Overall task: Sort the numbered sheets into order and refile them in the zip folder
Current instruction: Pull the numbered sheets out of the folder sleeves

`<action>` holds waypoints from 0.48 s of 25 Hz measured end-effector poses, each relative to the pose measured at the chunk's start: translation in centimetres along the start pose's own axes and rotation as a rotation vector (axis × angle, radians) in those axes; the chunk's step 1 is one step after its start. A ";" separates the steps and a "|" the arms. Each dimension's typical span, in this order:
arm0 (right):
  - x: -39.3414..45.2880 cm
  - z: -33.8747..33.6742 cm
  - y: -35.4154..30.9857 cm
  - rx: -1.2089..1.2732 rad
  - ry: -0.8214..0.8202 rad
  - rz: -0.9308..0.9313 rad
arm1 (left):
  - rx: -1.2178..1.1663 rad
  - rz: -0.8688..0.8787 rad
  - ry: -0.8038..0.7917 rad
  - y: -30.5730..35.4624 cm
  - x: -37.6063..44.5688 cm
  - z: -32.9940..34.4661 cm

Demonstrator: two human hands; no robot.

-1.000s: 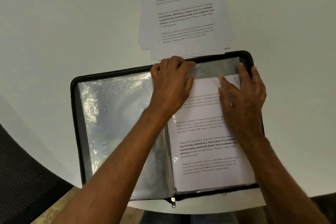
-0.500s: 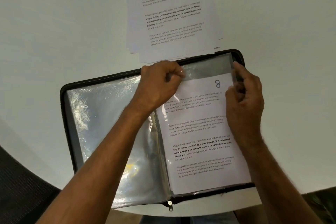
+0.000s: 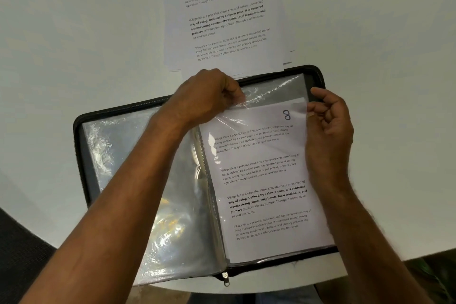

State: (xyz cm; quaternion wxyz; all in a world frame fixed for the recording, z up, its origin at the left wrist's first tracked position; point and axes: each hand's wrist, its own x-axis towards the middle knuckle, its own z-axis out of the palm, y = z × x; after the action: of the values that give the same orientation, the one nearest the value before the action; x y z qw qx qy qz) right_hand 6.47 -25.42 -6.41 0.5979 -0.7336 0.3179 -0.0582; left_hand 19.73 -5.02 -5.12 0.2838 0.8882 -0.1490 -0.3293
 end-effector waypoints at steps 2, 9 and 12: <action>0.1 0.0 0.1 0.022 0.000 0.017 | 0.051 0.024 -0.037 0.4 0.3 0.2; 0.4 -0.2 0.0 0.061 -0.001 0.057 | 0.174 0.060 -0.036 1.4 0.4 1.7; 0.5 -0.5 0.1 0.082 -0.015 0.076 | 0.124 0.077 0.029 0.8 0.5 1.4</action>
State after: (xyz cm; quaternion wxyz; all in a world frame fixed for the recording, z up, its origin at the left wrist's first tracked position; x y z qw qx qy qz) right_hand 6.60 -26.15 -6.51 0.6315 -0.6962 0.3387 -0.0429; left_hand 19.11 -6.47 -5.74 0.2426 0.9023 -0.1990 -0.2955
